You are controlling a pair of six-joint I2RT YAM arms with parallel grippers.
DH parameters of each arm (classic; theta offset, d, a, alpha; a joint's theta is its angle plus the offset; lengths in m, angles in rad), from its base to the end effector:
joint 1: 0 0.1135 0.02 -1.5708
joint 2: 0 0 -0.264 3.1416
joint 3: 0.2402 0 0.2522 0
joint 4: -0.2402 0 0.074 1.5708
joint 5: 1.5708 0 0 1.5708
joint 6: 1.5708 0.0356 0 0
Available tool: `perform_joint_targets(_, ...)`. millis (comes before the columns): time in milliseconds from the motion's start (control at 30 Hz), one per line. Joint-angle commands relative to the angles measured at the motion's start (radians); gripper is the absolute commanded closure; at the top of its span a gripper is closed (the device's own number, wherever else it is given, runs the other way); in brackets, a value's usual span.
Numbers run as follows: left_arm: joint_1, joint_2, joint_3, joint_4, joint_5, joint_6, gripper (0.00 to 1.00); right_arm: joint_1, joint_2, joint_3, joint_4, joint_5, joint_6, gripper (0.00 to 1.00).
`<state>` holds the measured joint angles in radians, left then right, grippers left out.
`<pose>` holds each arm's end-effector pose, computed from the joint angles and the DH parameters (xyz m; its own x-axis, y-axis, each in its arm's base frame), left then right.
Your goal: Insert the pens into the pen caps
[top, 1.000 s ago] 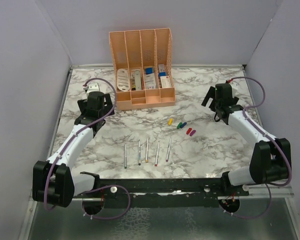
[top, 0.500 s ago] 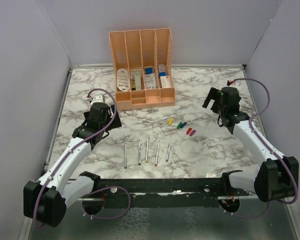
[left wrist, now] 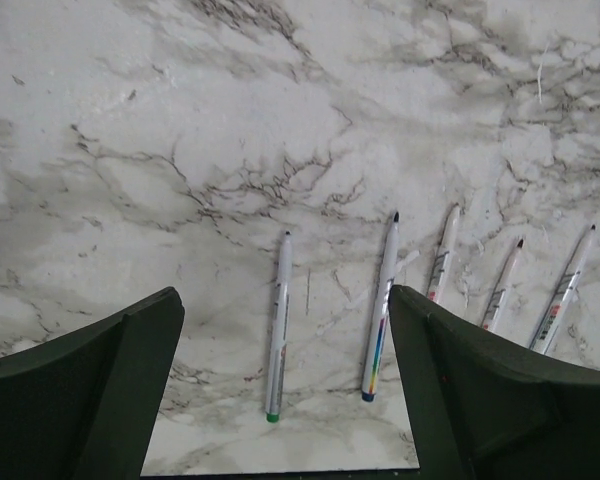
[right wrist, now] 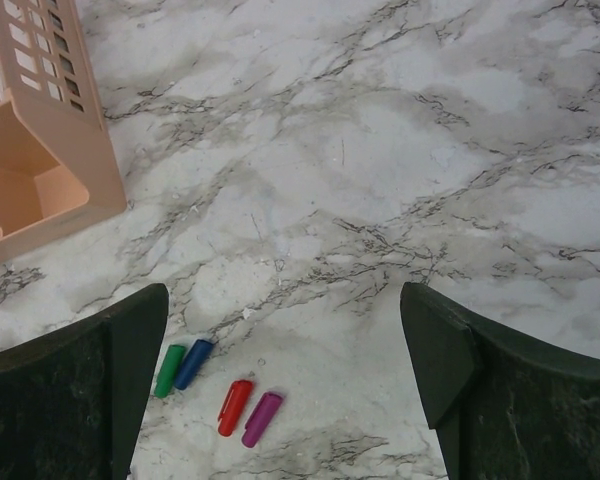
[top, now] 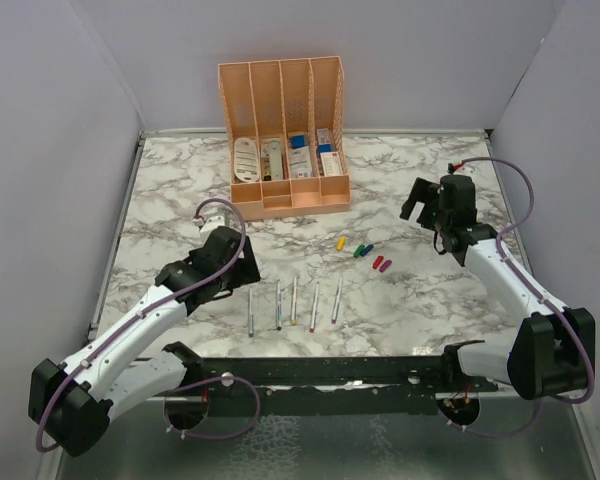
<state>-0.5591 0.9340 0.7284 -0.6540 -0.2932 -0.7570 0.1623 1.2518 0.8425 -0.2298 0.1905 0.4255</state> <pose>0.1628 -0.0897 0.2526 -0.7057 -0.3339 -0.6248 -0.1882 0.9386 -0.2891 0.2708 0.0375 0.2567 -0.5397 0.3223 -0.7777 0.2351 0.9448 0.2284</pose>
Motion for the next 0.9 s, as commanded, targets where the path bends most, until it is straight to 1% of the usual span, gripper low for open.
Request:
perform_joint_targets(0,-0.111,0.016,-0.007,-0.118,-0.068,-0.151,0.14,0.000,-0.002,0.022,0.023,-0.050,0.022,0.00)
perform_joint_targets(100,-0.168,0.047,0.002,-0.184,-0.091,-0.203,0.14,0.000,0.007,0.034,0.018,-0.048,0.032,0.04)
perform_joint_targets(233,-0.189,0.071,-0.009,-0.219,-0.086,-0.229,0.14,0.000,0.019,0.046,0.012,-0.041,0.032,0.10)
perform_joint_targets(367,-0.190,0.102,-0.017,-0.220,-0.074,-0.207,0.14,0.000,0.027,0.052,0.014,-0.045,0.033,0.19)
perform_joint_targets(433,-0.189,0.122,-0.015,-0.219,-0.063,-0.192,0.14,0.000,0.034,0.057,0.014,-0.050,0.033,0.21)
perform_joint_targets(533,-0.190,0.155,-0.016,-0.214,-0.008,-0.170,0.15,0.000,0.044,0.065,0.010,-0.058,0.039,0.25)
perform_joint_targets(700,-0.189,0.198,-0.009,-0.208,0.072,-0.096,0.14,0.000,0.043,0.069,0.016,-0.067,0.044,0.36)
perform_joint_targets(767,-0.189,0.214,0.002,-0.217,0.092,-0.067,0.18,-0.001,0.043,0.071,0.014,-0.068,0.056,0.39)
perform_joint_targets(867,-0.189,0.234,0.014,-0.226,0.132,-0.036,0.27,-0.008,0.044,0.066,0.018,-0.089,0.084,0.43)
